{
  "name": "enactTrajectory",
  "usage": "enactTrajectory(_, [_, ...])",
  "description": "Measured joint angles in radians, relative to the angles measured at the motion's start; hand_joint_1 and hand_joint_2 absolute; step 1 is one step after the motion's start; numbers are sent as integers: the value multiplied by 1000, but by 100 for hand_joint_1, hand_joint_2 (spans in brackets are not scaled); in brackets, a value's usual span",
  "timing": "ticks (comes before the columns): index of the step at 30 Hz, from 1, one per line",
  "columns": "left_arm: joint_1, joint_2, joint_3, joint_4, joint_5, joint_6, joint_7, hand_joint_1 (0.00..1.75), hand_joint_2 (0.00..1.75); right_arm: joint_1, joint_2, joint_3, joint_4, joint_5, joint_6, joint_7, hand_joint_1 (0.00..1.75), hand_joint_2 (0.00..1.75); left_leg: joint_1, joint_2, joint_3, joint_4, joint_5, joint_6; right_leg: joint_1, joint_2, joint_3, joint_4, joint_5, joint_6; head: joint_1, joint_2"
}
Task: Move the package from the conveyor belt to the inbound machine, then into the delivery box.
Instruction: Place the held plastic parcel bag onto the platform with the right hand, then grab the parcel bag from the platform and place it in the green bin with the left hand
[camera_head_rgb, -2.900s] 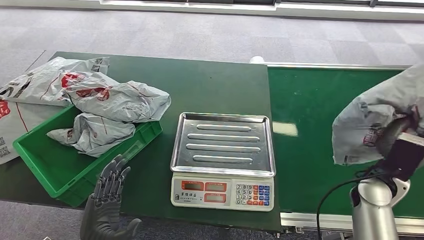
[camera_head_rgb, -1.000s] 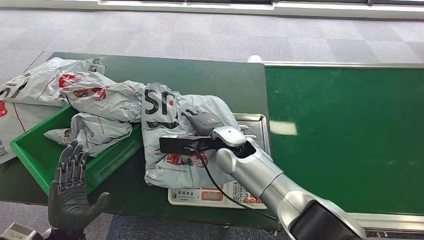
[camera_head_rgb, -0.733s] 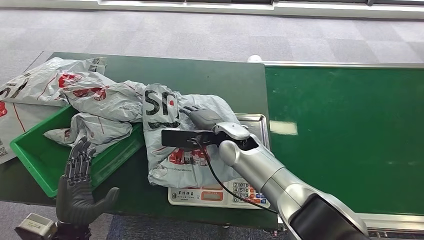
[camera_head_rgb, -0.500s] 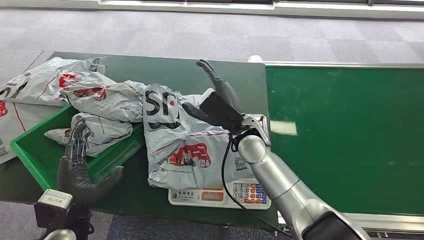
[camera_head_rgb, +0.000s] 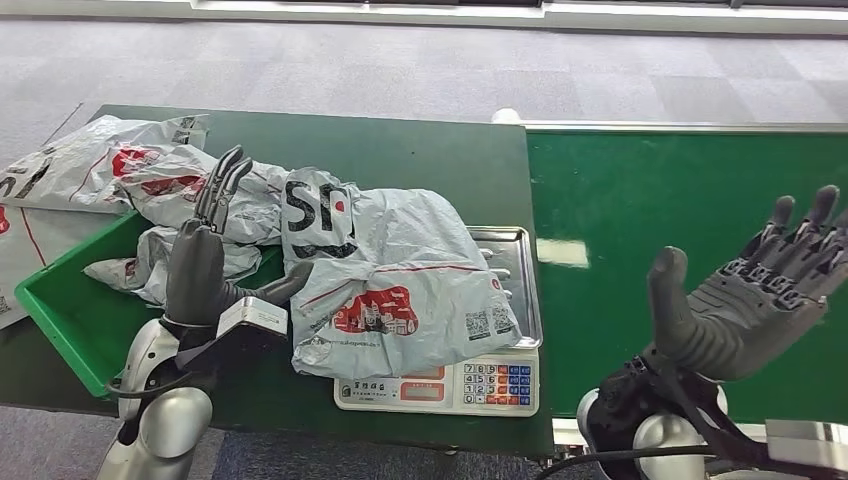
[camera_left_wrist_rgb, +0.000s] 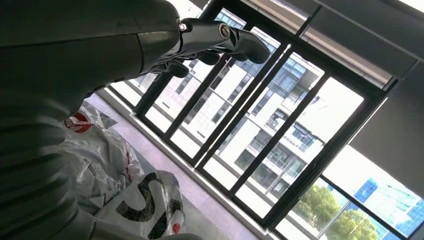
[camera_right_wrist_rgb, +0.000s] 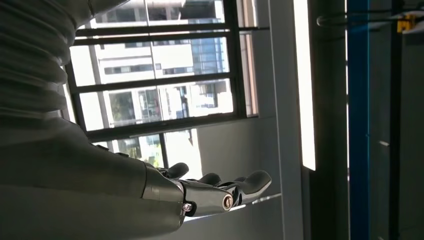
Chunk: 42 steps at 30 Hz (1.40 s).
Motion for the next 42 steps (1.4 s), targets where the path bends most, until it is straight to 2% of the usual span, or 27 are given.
enactTrajectory(4, [-76, 0, -76, 78, -126, -115, 126, 0, 175, 74, 22, -70, -111, 71, -62, -2, 0, 175, 0, -4, 0, 0, 1, 0, 0, -3, 0, 0, 0, 0, 0, 0])
enactTrajectory(7, [-161, -37, -156, 227, -205, -226, 193, 0, 175, 124, 60, -135, -171, 130, -66, -2, 0, 175, 0, -3, 0, 0, 1, 0, 0, -2, 1, 0, 1, 0, 0, 0])
enactTrajectory(12, [-299, -152, -271, 545, -221, -342, 203, 0, 175, 164, 112, -175, -173, 105, -67, 0, 0, 175, -1, -2, 0, 0, 2, 1, -2, -1, 1, 0, 2, 3, 0, 0])
enactTrajectory(16, [-348, -244, -345, 763, -216, -394, 196, 0, 175, 173, 127, -178, -142, 97, -67, 1, 0, 175, -3, 0, -1, 0, 2, 2, -4, 1, 0, 0, 4, 4, 0, 0])
enactTrajectory(22, [-390, -298, -384, 910, -216, -411, 190, 0, 175, 180, 133, -179, -118, 93, -67, 1, 0, 175, -3, -1, -1, 0, 2, 2, -3, 1, 0, 0, 3, 4, 0, 0])
enactTrajectory(23, [-395, -307, -391, 931, -217, -416, 188, 36, 175, 181, 133, -179, -116, 88, -67, 1, 0, 175, -3, -1, -1, 0, 2, 2, -3, 1, 0, 0, 3, 4, 0, 0])
enactTrajectory(26, [-402, -339, -421, 997, -240, -412, 194, 167, 175, 181, 132, -180, -110, 64, -67, 1, 0, 175, -3, -1, -1, 0, 2, 2, -3, 1, 1, 0, 3, 4, 0, 0])
enactTrajectory(27, [-403, -350, -435, 1018, -253, -402, 202, 175, 175, 181, 132, -180, -108, 59, -67, 1, 0, 175, -3, -1, -1, 0, 2, 2, -3, 0, 1, 0, 3, 5, 0, 0])
enactTrajectory(32, [-429, -382, -498, 1113, -259, -321, 236, 175, 175, 182, 129, -179, -104, 55, -67, 1, 0, 175, -3, -2, -1, 0, 2, 4, -4, -1, 4, 0, 3, 5, 0, 0])
enactTrajectory(35, [-448, -378, -499, 1146, -233, -256, 222, 175, 175, 184, 128, -180, -104, 55, -67, 1, 0, 175, -3, -2, -1, 0, 3, 5, -4, -1, 3, 0, 4, 6, 0, 0])
enactTrajectory(42, [-469, -373, -499, 1168, -221, -232, 210, 175, 175, 189, 127, -180, -104, 53, -67, 1, 0, 175, -3, -1, -1, -1, 7, 5, -3, -1, 3, 0, 8, 5, 0, 0])
